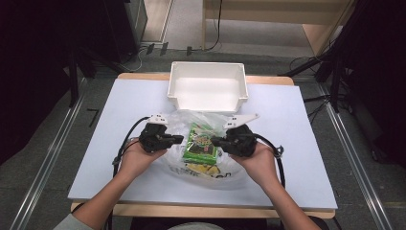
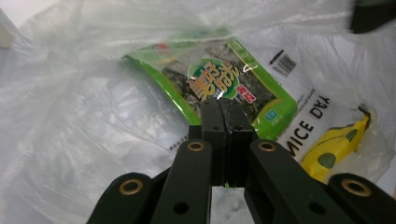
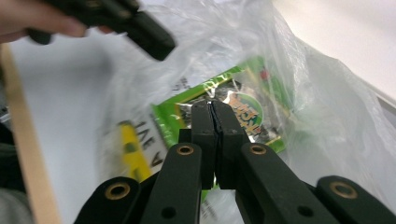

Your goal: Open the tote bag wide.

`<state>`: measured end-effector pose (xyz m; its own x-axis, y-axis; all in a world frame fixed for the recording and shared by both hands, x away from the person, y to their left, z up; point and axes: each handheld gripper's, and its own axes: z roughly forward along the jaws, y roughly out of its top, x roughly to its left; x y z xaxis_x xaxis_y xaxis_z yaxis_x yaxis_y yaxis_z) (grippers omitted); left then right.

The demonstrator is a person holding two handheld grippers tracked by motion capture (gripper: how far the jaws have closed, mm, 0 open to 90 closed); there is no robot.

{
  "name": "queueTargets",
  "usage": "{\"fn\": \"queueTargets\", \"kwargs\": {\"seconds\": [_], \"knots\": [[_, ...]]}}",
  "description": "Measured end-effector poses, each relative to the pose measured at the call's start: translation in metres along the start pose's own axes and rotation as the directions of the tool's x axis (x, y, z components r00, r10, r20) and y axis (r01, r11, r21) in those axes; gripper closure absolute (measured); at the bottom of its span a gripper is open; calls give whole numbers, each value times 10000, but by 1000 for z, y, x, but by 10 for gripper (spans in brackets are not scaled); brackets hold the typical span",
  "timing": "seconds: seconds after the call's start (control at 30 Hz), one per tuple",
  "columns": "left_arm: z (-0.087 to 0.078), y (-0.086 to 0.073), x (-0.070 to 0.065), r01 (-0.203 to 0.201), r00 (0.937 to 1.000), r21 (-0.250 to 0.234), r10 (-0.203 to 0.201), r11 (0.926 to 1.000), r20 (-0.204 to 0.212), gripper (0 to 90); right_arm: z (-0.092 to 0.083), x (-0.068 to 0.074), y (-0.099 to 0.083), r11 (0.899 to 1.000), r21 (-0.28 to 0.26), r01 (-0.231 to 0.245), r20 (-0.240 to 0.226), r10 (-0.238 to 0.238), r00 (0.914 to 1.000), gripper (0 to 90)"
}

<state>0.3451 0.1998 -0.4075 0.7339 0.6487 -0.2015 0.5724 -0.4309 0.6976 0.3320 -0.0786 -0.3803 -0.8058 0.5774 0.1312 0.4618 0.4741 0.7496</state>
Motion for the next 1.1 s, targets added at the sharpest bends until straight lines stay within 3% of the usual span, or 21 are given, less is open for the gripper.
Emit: {"fn": "queueTargets", "kwargs": {"seconds": [0.13,0.2,0.3,0.47,0.6,0.77,1.0,1.1], "knots": [[6,-11,-4,72,9999,149,-74,9999,113,900,34,-18,3,9991,432,-54,197,46,9998,900],[10,-17,-6,196,9994,291,-205,9994,275,900,51,-30,1,9962,855,-136,623,83,9980,900],[13,-26,-11,56,9995,553,-73,9985,300,900,65,-41,-6,9927,1164,-330,884,228,9958,900],[13,-39,-14,196,9988,654,-224,9977,428,900,71,-52,-11,9933,1042,-490,1341,348,9903,900],[12,-47,-20,-33,9990,731,1,9973,441,900,71,-63,-11,9943,733,-776,1601,651,9850,900],[19,-52,-22,81,9980,908,-138,9958,618,900,76,-75,-15,9919,600,-1120,1684,1005,9806,900],[26,-55,-31,-261,9974,1217,177,9922,696,900,80,-84,-14,9885,246,-1495,1774,1429,9737,900],[27,-57,-32,-311,9971,1311,217,9909,725,900,79,-86,-14,9899,243,-1400,1878,1330,9732,900]]}}
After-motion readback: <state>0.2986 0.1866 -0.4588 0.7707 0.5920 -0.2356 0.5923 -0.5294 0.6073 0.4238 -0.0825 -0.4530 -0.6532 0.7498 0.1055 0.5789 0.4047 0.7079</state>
